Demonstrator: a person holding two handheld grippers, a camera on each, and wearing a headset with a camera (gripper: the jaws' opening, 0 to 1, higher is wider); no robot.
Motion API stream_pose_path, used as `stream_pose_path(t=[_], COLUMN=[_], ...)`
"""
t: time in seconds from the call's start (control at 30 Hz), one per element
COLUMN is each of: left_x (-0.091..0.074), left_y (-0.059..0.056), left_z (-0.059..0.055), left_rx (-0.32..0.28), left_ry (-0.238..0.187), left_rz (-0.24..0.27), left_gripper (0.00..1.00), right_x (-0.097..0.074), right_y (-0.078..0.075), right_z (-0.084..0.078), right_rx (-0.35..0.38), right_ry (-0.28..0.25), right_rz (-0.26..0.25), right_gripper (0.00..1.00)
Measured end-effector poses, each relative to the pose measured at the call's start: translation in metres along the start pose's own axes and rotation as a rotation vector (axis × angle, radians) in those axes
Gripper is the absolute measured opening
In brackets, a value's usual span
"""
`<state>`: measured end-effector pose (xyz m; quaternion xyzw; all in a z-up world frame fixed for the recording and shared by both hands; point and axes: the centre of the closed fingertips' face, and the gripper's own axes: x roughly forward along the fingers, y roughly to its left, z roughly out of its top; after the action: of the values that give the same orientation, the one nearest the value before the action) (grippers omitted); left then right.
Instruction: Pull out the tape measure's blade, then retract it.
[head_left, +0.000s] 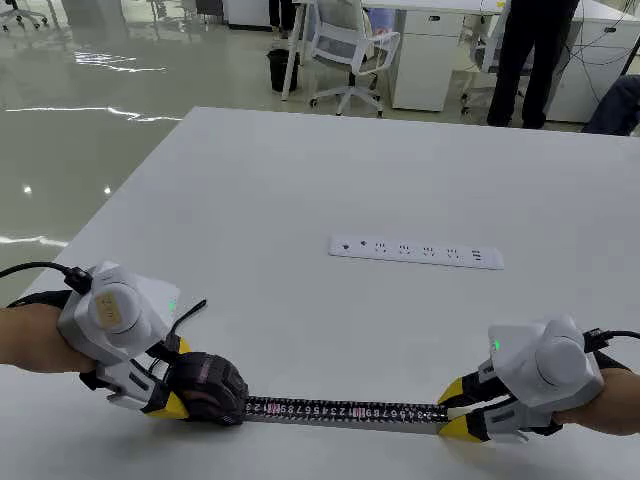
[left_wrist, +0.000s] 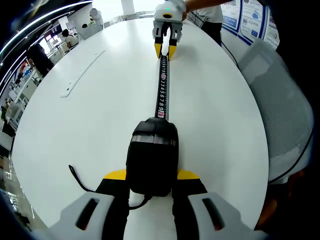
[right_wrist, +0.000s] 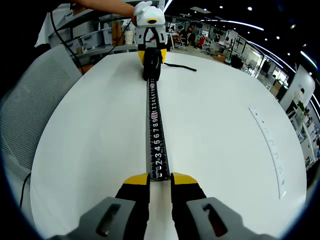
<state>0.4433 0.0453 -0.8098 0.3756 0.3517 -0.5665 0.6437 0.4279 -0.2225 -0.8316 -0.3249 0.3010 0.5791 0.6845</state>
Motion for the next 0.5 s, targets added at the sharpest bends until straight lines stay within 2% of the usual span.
stream_pose_path(t=[0.07,0.17,0.37,0.5], left_x=[-0.0004,-0.0005,-0.0023,-0.0076], left_y=[-0.0004,-0.0015,-0.0027,-0.0028], left_z=[0.0004,0.0011,0.0009,-0.0047], left_rx=[-0.016,0.000,0.011,0.006], left_ry=[-0.002,0.016,0.021,0.030], left_rz=[-0.004,-0.007,-0.007,0.003], left_gripper=[0.28,0.28,0.29,0.29], right_x=[-0.0009,-0.0016,-0.0038,-0.0073], right_y=[0.0003,0.0011,-0.0038,-0.0043], right_z=[-0.0003,0.0009,0.0033,0.0046], right_rx=[-0.007,-0.006,0.018,0.042], right_ry=[0.006,0.004,0.001,-0.004], right_rz=[-0.003,-0.008,-0.041,-0.046], right_gripper=[0.16,0.22,0.22,0.24])
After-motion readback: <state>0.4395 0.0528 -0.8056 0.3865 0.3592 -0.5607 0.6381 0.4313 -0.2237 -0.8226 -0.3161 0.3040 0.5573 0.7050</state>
